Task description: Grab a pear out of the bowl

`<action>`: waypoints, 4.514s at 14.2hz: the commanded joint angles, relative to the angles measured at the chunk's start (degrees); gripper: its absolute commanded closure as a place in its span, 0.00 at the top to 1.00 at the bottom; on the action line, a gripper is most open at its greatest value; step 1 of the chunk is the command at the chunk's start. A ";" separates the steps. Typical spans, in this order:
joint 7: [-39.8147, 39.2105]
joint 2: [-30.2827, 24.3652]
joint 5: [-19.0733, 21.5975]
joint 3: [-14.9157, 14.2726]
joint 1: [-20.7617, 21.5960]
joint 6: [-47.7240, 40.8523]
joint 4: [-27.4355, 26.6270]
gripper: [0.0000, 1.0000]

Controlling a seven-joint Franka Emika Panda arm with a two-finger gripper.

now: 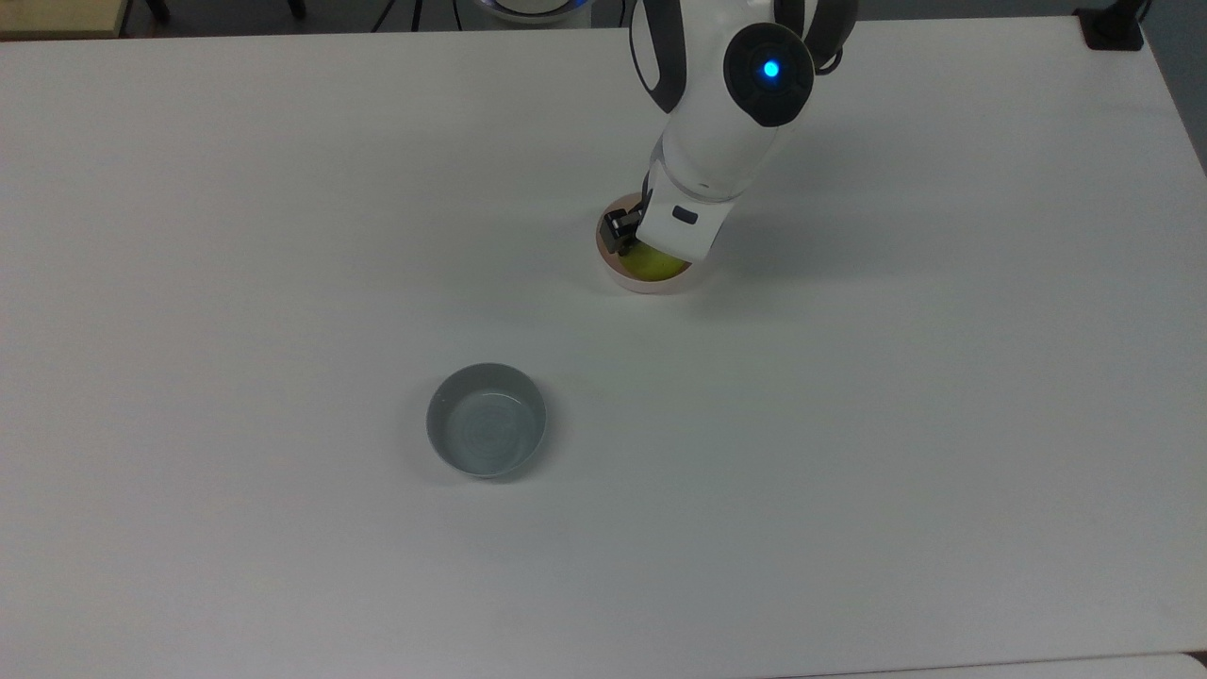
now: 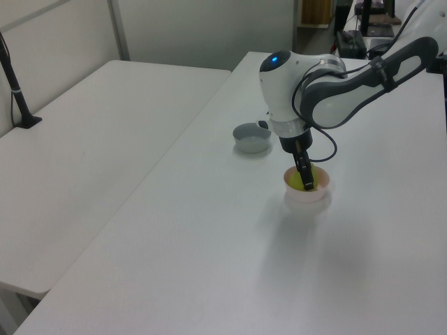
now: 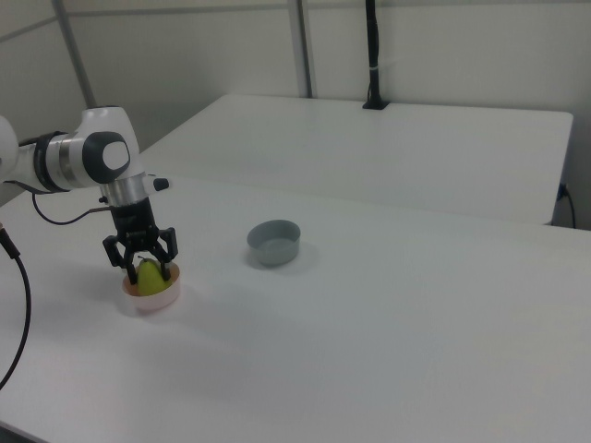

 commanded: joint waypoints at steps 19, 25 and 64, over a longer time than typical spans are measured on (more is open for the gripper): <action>-1.06 -12.22 -1.61 6.22 -17.86 -10.72 4.75 0.20; -3.70 -10.91 -3.20 4.47 -22.90 -7.30 4.57 0.21; 6.06 -17.23 -1.45 0.59 -26.24 -7.03 3.16 1.00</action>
